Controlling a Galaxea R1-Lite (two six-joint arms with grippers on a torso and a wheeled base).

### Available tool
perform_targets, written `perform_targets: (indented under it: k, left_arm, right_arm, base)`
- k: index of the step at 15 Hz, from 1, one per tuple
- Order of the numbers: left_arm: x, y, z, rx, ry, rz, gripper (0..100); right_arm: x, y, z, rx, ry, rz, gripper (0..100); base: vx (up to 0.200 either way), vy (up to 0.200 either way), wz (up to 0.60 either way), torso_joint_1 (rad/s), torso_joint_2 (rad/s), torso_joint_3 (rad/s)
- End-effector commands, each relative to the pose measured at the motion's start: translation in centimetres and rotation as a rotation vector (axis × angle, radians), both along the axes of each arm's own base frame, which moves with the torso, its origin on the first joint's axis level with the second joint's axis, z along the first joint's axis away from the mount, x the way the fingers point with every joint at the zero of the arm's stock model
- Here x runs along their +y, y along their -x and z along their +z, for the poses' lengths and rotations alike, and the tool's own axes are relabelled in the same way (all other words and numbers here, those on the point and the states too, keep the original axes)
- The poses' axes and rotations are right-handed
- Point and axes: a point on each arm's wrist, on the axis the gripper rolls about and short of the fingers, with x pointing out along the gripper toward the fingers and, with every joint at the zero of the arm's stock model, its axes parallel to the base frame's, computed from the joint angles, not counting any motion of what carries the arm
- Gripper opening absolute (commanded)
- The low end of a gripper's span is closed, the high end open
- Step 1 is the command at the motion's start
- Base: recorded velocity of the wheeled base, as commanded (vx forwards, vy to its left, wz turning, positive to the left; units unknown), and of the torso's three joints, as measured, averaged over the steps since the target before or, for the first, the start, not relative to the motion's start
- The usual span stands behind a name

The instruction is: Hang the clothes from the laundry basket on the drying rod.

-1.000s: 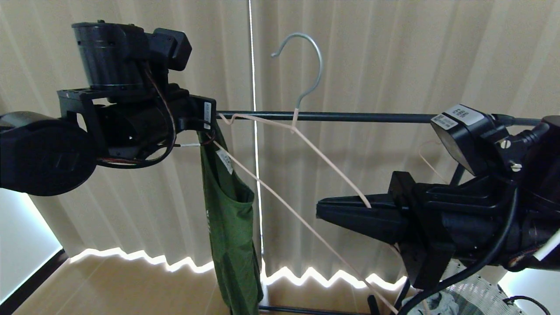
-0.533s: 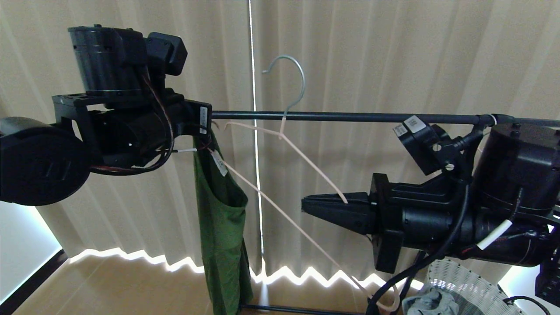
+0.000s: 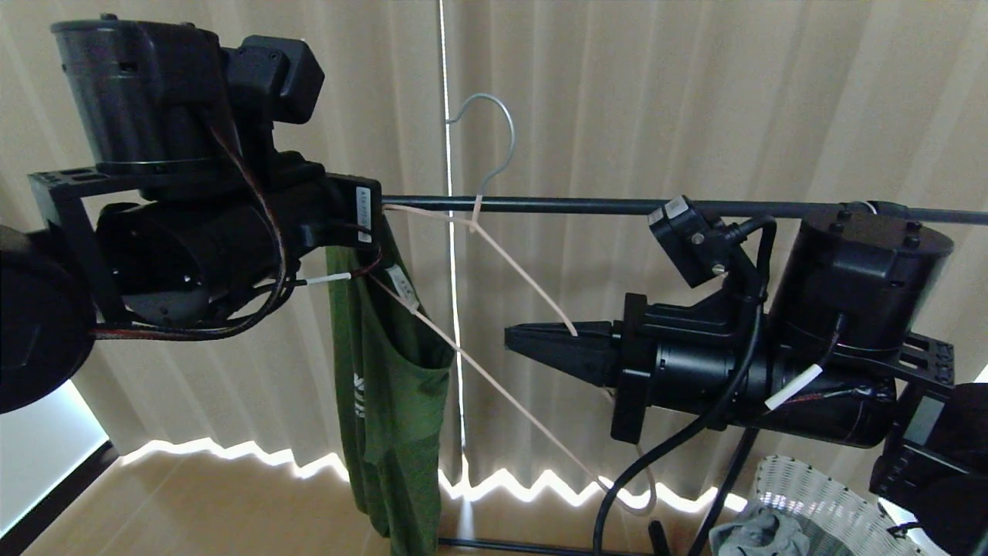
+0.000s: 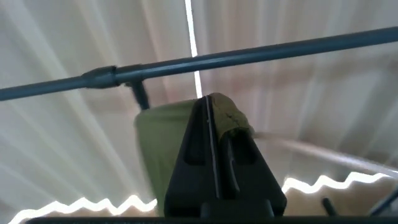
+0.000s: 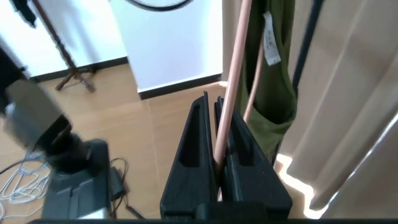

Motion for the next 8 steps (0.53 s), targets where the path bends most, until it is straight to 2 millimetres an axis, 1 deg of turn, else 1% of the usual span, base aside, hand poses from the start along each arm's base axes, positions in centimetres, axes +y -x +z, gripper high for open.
perform_targets:
  k: [1,2,5,7,8]
  left_arm:
    - [-0.1,0.8,0.6,-0.017,0.014,-0.018,0]
    - [-0.8,2.0,1.1,-0.032,0.025,-0.063,0]
    - [-1.4,3.8,0.9,-0.026,0.022,-0.134,0]
    - [-1.8,4.4,0.9,-0.026,0.023,-0.163,0]
    - [-2.1,4.7,0.9,-0.023,0.026,-0.207,0]
  right_arm:
    - [0.4,-0.4,-0.6,0.015,0.010,-0.005,0]
    - [0.7,-0.8,-1.1,0.020,0.009,-0.024,0]
    - [1.1,-1.3,-1.5,0.023,0.012,-0.025,0]
    - [1.3,-1.5,-1.5,0.024,0.011,-0.025,0]
    - [1.4,-1.6,-1.4,0.022,0.010,-0.025,0]
  base:
    - [0.000,0.000,0.00,0.000,0.00,0.000]
    - [0.000,0.000,0.00,0.000,0.00,0.000]
    - [0.000,0.000,0.00,0.000,0.00,0.000]
    - [0.000,0.000,0.00,0.000,0.00,0.000]
    - [0.000,0.000,0.00,0.000,0.00,0.000]
